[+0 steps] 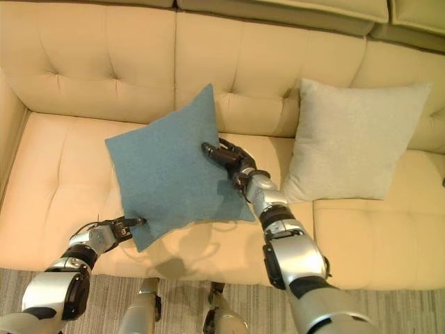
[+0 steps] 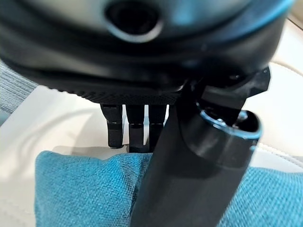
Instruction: Pick up all the scattered cushions and arrange them neatly on the sofa.
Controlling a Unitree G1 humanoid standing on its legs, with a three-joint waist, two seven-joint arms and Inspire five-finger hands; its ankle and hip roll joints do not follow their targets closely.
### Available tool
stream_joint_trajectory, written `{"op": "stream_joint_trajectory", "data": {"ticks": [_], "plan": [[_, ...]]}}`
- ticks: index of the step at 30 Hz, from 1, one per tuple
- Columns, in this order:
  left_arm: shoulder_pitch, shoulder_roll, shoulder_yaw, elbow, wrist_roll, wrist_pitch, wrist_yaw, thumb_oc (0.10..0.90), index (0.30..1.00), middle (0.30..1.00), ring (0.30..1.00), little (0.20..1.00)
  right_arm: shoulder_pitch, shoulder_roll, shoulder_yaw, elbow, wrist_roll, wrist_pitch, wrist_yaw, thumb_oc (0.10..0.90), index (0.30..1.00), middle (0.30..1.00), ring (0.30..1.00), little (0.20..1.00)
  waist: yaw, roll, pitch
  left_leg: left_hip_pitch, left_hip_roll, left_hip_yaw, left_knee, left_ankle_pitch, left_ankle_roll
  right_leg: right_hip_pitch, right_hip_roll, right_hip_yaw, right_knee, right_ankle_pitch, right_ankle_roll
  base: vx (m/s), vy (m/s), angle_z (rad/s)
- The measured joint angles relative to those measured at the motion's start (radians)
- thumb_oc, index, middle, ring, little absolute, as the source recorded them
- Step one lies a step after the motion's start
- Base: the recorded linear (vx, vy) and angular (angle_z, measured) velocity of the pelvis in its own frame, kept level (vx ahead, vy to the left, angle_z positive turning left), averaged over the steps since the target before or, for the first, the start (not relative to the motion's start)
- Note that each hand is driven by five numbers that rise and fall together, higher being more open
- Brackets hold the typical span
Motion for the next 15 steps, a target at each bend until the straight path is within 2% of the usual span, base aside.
{"op": "stream_joint_trajectory", "data": {"ticks": [1,5,10,13,15], "plan": [[0.0,0.002,0.0,0.0,0.0,0.0,-0.003,0.8,0.9,0.9,0.9,0.9,0.0,-0.003,0.005,0.0,-0.012,0.006,0.012,0.402,0.302,0.302,0.302,0.302,0.0,0.0,0.0,0.0,0.0,0.0,0.0,0.0,0.0,0.0,0.0,0.0,0.0,0.0,0.0,0.0,0.0,0.0],[0.0,0.007,0.004,0.004,-0.011,0.002,-0.023,0.8,0.9,0.9,0.9,0.9,-0.001,-0.036,0.034,0.001,-0.076,0.051,0.064,0.4,0.3,0.3,0.3,0.3,0.004,0.004,-0.003,0.001,0.0,-0.001,0.0,0.0,0.0,0.001,-0.001,0.0,0.0,0.0,0.0,0.0,0.0,0.0],[-0.002,0.046,0.009,0.012,-0.074,0.025,-0.078,0.8,0.9,0.9,0.9,0.9,-0.004,-0.051,0.034,0.036,-0.093,0.062,0.069,0.4,0.3,0.3,0.3,0.3,0.01,0.014,-0.01,0.001,0.0,-0.001,0.0,0.001,-0.001,0.0,-0.001,0.0,0.0,0.0,-0.001,0.0,0.0,0.0],[0.035,0.103,0.005,-0.1,-0.101,0.052,-0.156,0.8,0.9,0.9,0.9,0.9,0.015,-0.047,0.03,0.039,-0.102,0.062,0.064,0.4,0.3,0.3,0.3,0.3,0.021,0.015,-0.01,0.0,0.005,-0.001,0.0,0.001,-0.001,-0.002,0.0,0.0,0.0,-0.002,-0.003,0.0,0.0,0.0],[0.02,0.19,0.004,-0.128,-0.1,0.048,-0.181,0.8,0.9,0.9,0.9,0.9,0.042,-0.041,0.032,0.04,-0.107,0.062,0.043,0.4,0.3,0.3,0.3,0.3,0.031,0.016,-0.011,-0.001,0.009,-0.001,0.0,0.001,-0.002,-0.003,0.002,-0.001,0.0,-0.003,-0.005,0.0,0.0,0.0]]}}
